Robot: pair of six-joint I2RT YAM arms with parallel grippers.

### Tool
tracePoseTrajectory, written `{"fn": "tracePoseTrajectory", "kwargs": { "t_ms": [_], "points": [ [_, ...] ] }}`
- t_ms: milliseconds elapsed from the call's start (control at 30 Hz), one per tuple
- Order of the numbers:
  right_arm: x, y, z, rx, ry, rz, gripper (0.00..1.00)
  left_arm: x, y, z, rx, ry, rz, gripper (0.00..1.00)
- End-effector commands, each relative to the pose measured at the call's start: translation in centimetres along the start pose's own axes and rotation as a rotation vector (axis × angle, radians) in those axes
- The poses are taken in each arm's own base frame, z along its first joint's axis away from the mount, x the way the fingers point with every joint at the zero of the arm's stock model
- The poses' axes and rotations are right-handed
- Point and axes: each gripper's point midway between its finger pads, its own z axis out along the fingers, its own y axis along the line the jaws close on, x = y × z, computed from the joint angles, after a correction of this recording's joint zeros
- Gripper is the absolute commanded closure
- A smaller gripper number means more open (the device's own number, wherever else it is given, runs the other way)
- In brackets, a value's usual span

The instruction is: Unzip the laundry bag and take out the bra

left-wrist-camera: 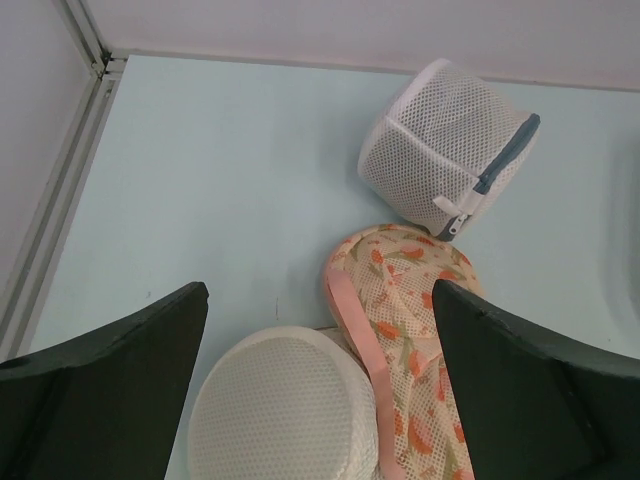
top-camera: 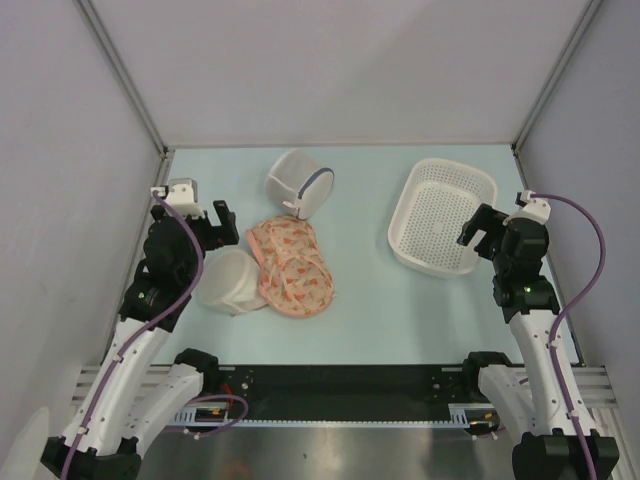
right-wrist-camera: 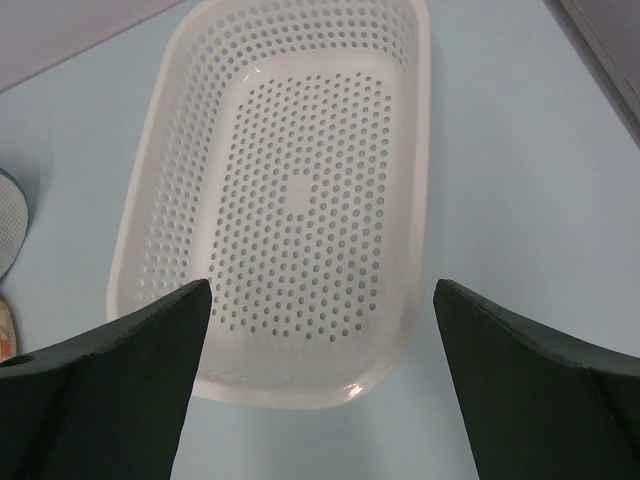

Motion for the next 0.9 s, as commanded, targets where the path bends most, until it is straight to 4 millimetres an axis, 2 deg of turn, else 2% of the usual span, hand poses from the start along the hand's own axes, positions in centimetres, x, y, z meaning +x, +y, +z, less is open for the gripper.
{"fn": "tracePoseTrajectory", "kwargs": {
  "t_ms": [0, 300, 433, 567, 633, 667, 733, 767, 800, 833, 867],
  "points": [
    [-2.5, 0.3, -0.5, 0.001, -0.062, 0.004, 0.0, -0.7, 0.5, 0.0, -0.023, -0.03, -0.014, 0.0],
    [-2.4, 0.4, -0.4, -0.003, -0.058, 0.005, 0.0, 0.0, 0.4, 0.9, -0.022, 0.004, 0.036, 0.0],
    [-2.0, 0.7, -0.1, -0.021, -0.044, 0.006, 0.0, -0.5, -1.3, 2.3, 0.0, 0.044, 0.019, 0.06],
    [-1.7, 0.8, 0.0, -0.024, -0.029, 0.005, 0.0, -0.8, -4.0, 5.0, 0.028, 0.09, 0.025, 0.05],
    [-1.7, 0.9, -0.1, -0.033, -0.028, 0.005, 0.0, -2.3, -5.7, 6.0, 0.058, 0.056, 0.038, 0.05],
    [-1.8, 1.0, -0.2, -0.038, -0.033, 0.006, 0.0, -1.3, -7.3, 7.4, 0.092, 0.088, 0.068, 0.03],
    [-1.9, 1.1, -0.2, -0.045, -0.033, 0.007, 0.0, -1.3, -9.3, 9.0, 0.142, 0.105, 0.106, 0.02],
    [-1.8, 1.2, -0.2, -0.046, -0.027, 0.008, 0.0, -2.3, -11.0, 9.8, 0.193, 0.102, 0.111, 0.01],
    [-1.8, 1.2, -0.2, -0.049, -0.028, 0.008, 0.0, -0.2, -12.0, 11.6, 0.207, 0.168, 0.149, 0.01],
    [-1.6, 1.3, -0.2, -0.052, -0.02, 0.015, 0.0, -0.9, -12.9, 12.6, 0.228, 0.163, 0.151, 0.01],
    [-1.6, 1.3, -0.3, -0.054, -0.018, 0.016, 0.0, -0.4, -13.6, 13.3, 0.241, 0.184, 0.163, 0.0]
  ]
}}
